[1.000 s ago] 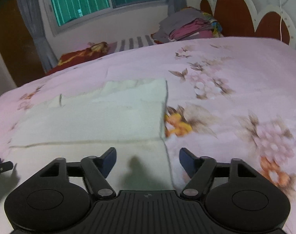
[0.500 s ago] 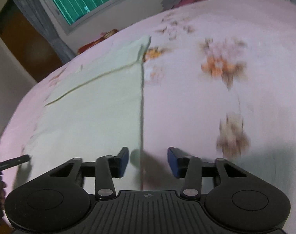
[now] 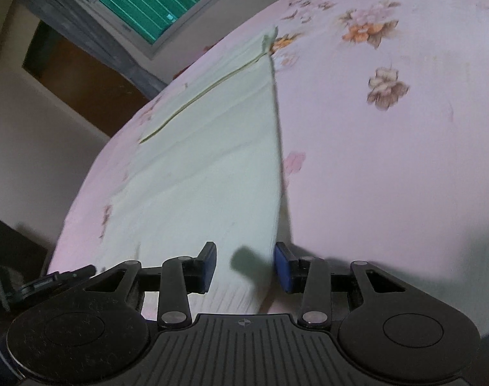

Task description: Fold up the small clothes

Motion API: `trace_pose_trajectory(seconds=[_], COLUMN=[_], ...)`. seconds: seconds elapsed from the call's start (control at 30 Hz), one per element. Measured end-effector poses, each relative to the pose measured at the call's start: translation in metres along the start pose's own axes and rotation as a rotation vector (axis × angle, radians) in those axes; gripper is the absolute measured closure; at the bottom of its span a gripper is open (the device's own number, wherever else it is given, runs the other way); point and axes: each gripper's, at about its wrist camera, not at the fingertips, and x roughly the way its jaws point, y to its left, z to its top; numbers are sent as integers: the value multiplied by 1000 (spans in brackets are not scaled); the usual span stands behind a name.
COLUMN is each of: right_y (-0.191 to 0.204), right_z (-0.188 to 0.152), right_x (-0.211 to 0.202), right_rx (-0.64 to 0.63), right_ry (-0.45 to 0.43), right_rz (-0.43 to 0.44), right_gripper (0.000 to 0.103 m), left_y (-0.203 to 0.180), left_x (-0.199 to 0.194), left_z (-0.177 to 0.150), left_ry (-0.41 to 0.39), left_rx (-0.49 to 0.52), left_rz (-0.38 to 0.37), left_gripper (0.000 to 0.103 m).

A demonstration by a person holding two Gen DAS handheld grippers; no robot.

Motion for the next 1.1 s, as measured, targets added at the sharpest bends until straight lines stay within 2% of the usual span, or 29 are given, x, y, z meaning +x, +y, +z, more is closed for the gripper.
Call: trace_pose_trajectory(seconds=[0.03,0.1,0.13,0.17,0.2,0.27,0.33,0.37,0.43,0.5,0.53,0.63,0.7,0.83,0.93,1.1], right_y=[0,-1,-1,-1,2,9,18,22,21,12,9,11,19,41,62,90], right_z=[-3,-6,-6,-5,-5,1,7,8,8,5,3,7,15,41,75,147], right_x=[0,3,6,8,8,0,-18,-24,-22,-2,5,-3,-11,-23,-31,-17], right_rx=[10,40,48,54,51,27,-18,-50,-82,-83,-75,-38,-65,-116,-158,-181], right_ry=[6,26,29,31,30,-7,-53,-64,-54,18,38,-21,-64,-134,-196,-303], right_rz=[14,35,38,43,44,76,147,139,62,-46,-74,-30,-2,39,69,92], right_gripper=[71,85,89,97,100,100,100,100,100,100,100,100,100,100,100,100], left_y=[2,7,7,5,4,2,2,6,16,22,20,11,4,-9,-22,-44], left_x=[0,5,9,11,8,-9,-12,-7,7,10,9,1,-7,-19,-19,-1], left_z=[-3,-6,-7,-7,-7,-6,-5,-6,-12,-16,-17,-12,-3,32,66,138], left_ry=[4,20,31,37,11,-89,-93,-68,-18,-32,-46,-97,-139,-237,-285,-340], left_rx=[-32,-82,-85,-75,-79,-94,-64,-61,-85,-138,-143,-137,-137,-144,-132,-94], left_rz=[-33,-93,-95,-83,-93,-159,-117,-95,-56,-75,-77,-105,-129,-194,-220,-251], left_gripper=[54,63,83,100,100,100,100,100,100,100,100,100,100,100,100,100])
